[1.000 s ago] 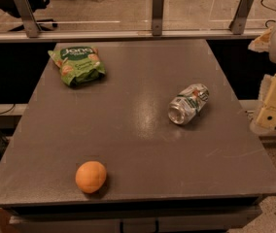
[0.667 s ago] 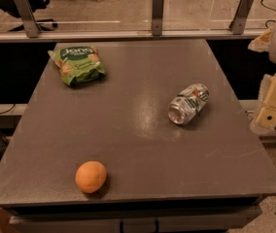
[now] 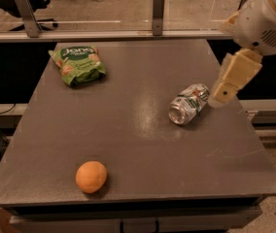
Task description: Move green rice chip bag near orange
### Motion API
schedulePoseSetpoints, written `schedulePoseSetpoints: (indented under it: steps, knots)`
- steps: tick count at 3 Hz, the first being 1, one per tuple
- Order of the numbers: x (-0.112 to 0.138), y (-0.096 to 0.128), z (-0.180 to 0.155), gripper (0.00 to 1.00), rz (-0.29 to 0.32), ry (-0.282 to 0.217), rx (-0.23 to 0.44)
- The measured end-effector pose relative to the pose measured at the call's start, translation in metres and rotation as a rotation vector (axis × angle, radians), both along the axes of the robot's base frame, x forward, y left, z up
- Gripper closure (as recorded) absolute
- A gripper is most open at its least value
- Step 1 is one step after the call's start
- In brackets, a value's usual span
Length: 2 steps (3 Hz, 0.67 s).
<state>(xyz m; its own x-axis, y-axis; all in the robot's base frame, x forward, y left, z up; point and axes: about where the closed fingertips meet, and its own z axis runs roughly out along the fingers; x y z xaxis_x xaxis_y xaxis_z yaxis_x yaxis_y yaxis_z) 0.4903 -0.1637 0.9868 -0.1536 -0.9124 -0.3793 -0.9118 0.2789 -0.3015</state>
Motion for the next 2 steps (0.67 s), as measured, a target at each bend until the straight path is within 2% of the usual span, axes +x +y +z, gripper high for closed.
schedulePoseSetpoints:
  steps: [1,2]
  knots:
    - [0.042,0.039,0.000,0.00,-0.016,-0.041,0.101]
    - [0.090,0.084,-0.002,0.00,-0.066,-0.056,0.223]
